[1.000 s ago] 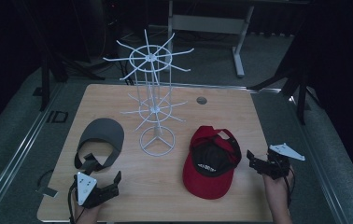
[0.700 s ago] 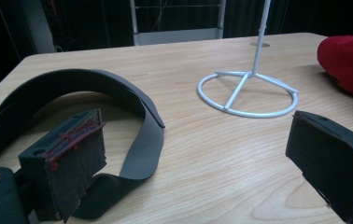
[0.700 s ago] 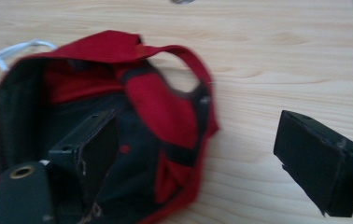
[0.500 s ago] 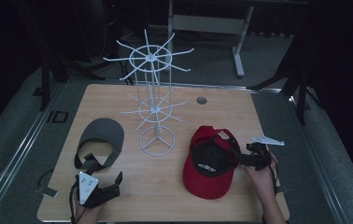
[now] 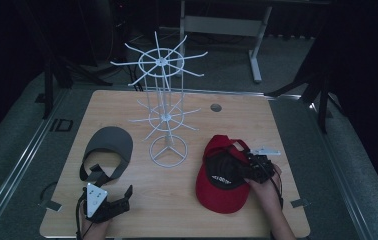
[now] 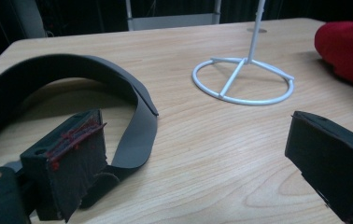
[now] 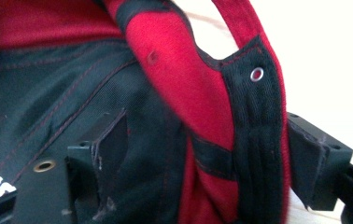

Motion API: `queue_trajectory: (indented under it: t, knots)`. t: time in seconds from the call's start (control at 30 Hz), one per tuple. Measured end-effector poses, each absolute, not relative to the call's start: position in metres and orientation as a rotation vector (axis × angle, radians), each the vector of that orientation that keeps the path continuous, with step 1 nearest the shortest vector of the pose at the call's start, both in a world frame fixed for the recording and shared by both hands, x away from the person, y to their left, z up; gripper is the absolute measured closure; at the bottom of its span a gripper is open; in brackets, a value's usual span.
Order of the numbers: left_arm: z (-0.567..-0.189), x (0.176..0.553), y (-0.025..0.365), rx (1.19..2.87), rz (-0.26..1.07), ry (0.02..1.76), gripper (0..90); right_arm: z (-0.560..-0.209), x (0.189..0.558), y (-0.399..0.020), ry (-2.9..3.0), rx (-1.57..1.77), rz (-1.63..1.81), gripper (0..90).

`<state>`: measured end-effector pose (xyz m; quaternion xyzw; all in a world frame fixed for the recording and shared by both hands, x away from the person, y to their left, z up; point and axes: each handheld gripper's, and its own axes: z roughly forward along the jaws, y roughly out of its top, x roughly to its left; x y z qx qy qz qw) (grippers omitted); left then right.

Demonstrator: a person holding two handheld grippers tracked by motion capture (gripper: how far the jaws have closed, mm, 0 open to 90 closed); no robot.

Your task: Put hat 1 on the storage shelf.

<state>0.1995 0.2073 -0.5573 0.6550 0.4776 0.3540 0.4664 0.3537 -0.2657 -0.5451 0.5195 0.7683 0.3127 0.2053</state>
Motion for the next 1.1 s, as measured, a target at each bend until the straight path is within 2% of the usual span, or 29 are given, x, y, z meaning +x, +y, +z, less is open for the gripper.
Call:
queue_trajectory:
  t: [0.13,0.23,0.5,0.63,0.93,1.1]
  knots:
    - [-0.556,0.199,0.204,1.635,0.845,1.180,5.9,-0.549,0.353,-0.260,2.149,1.420,0.830,25.4]
    - [-0.556,0.199,0.204,1.636,0.832,1.186,5.9,-0.549,0.351,-0.257,2.170,1.379,0.796,36.3]
    - [-0.555,0.199,0.205,1.640,0.836,1.203,6.3,-0.546,0.351,-0.253,2.200,1.312,0.770,73.9]
    - [-0.556,0.198,0.205,1.681,0.801,1.178,6.3,-0.545,0.351,-0.252,2.205,1.291,0.756,82.0]
    - [-0.554,0.197,0.204,1.715,0.785,1.163,6.3,-0.529,0.343,-0.253,2.141,1.253,0.810,83.7]
    - [-0.553,0.197,0.206,1.700,0.755,1.171,6.3,-0.497,0.333,-0.253,2.075,1.214,0.905,83.7]
